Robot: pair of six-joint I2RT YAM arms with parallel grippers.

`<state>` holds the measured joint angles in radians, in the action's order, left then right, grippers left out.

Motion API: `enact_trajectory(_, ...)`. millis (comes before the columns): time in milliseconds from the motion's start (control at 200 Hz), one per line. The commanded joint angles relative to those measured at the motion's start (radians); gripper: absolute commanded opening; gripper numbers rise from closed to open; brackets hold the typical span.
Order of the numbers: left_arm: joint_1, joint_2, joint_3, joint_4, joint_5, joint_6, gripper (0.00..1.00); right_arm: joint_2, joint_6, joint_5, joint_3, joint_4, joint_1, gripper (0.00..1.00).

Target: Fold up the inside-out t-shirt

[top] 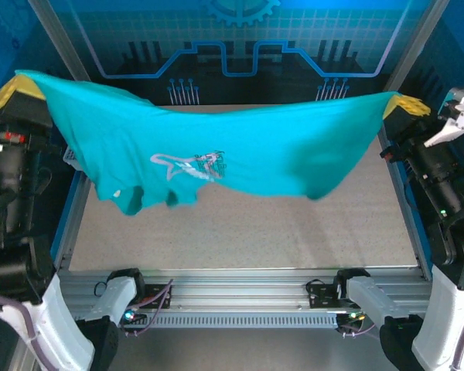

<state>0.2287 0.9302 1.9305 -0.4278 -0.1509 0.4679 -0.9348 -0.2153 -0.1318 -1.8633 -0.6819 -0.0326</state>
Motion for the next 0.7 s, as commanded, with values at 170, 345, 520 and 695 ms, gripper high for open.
enact_trajectory(170, -0.033, 0.299, -0.167, 0.232, -0.032, 0.027, 0.0, -0.193, 0.077, 0.129, 0.145, 0.119, -0.008, 0.0)
enact_trajectory(345, -0.107, 0.54, -0.282, 0.389, 0.034, -0.006, 0.0, -0.445, 0.082, 0.164, 0.237, 0.333, -0.017, 0.0)
enact_trajectory(520, -0.147, 0.948, -0.162, 0.448, 0.07, -0.026, 0.16, -0.892, 0.03, 0.214, 0.066, 0.405, -0.034, 0.06)
enact_trajectory(695, -0.154, 1.275, 0.26, 0.082, 0.018, 0.02, 0.44, -1.27, -0.013, 0.25, -0.357, 0.099, -0.035, 0.35)
